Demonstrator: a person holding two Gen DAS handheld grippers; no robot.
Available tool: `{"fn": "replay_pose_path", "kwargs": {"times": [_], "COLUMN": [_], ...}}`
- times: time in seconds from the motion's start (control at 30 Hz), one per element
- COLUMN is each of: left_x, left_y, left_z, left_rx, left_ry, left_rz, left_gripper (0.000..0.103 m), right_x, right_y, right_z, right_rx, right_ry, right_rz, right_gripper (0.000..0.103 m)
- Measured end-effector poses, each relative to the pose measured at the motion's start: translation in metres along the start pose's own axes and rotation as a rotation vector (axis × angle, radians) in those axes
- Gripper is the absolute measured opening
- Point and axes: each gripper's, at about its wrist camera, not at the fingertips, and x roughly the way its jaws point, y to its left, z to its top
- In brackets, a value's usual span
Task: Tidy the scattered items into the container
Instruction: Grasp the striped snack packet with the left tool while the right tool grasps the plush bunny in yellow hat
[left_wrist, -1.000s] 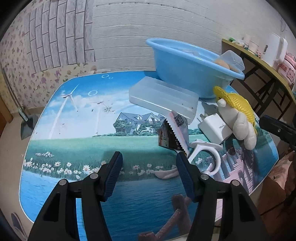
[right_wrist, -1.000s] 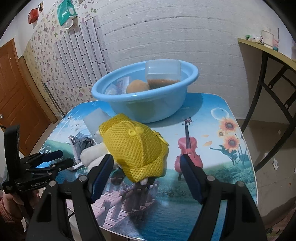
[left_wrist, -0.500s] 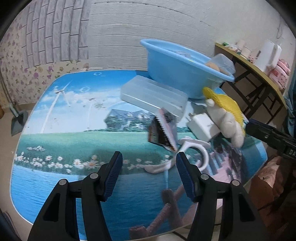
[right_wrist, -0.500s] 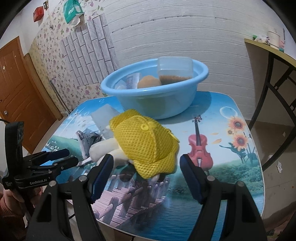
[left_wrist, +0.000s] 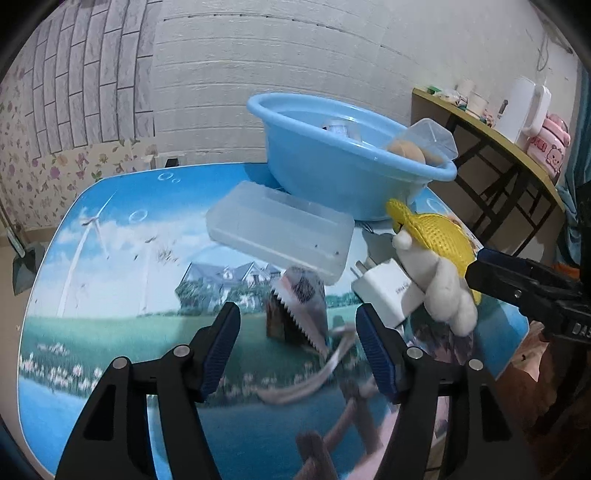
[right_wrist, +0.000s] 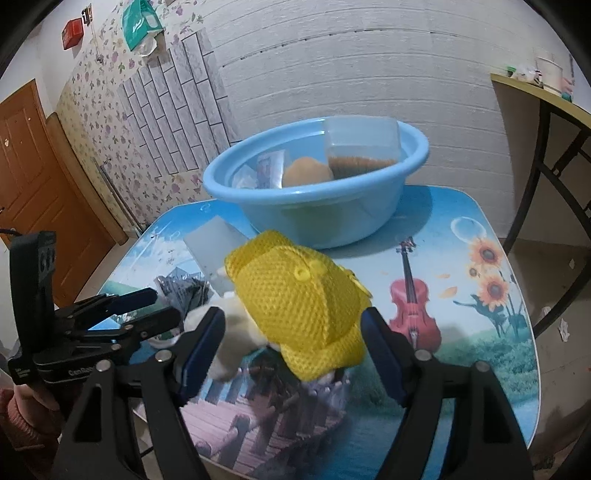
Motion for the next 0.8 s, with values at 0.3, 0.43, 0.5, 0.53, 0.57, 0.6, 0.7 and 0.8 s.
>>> {"fn": "replay_pose_path", "kwargs": {"times": [0.3, 0.43, 0.5, 0.53, 0.57, 0.6, 0.7, 0.8], "left_x": [0.018, 0.020, 0.020, 0.020, 0.018, 0.018, 0.012, 0.005], "left_y": [-0.002, 0.002, 0.004, 0.005, 0.004, 0.005, 0.005, 0.003], "left_z": [0.003, 0.003, 0.004, 0.004, 0.003, 0.004, 0.003, 0.005], "left_rx": [0.006, 0.008, 0.002, 0.002, 0.002, -0.001, -0.006, -0.001], "left_ry": [0.041, 0.050, 0.054, 0.055, 0.052, 0.051, 0.048, 0.038], "left_rz": [-0.023, -0.001, -0.008, -0.003, 0.006, 0.011, 0.022, 0.038], "left_gripper": [0.058, 0.034, 0.033, 0.031, 0.031, 0.030, 0.029, 0.028], "right_x": [0.025, 0.029, 0.027, 0.026, 0.024, 0.022, 0.012, 0.003], "right_y": [-0.001, -0.005, -0.007, -0.008, -0.009, -0.009, -0.011, -0.013], "right_z": [0.009, 0.008, 0.007, 0.006, 0.005, 0.005, 0.006, 0.007], "right_rx": [0.016, 0.037, 0.037, 0.035, 0.035, 0.036, 0.031, 0.034], "right_ry": [0.044, 0.046, 0.043, 0.039, 0.036, 0.033, 0.002, -0.021], "right_rz": [0.006, 0.032, 0.049, 0.052, 0.057, 0.060, 0.062, 0.077], "right_gripper": [0.085, 0.085, 0.079, 0.075, 0.071, 0.069, 0.054, 0.052]}}
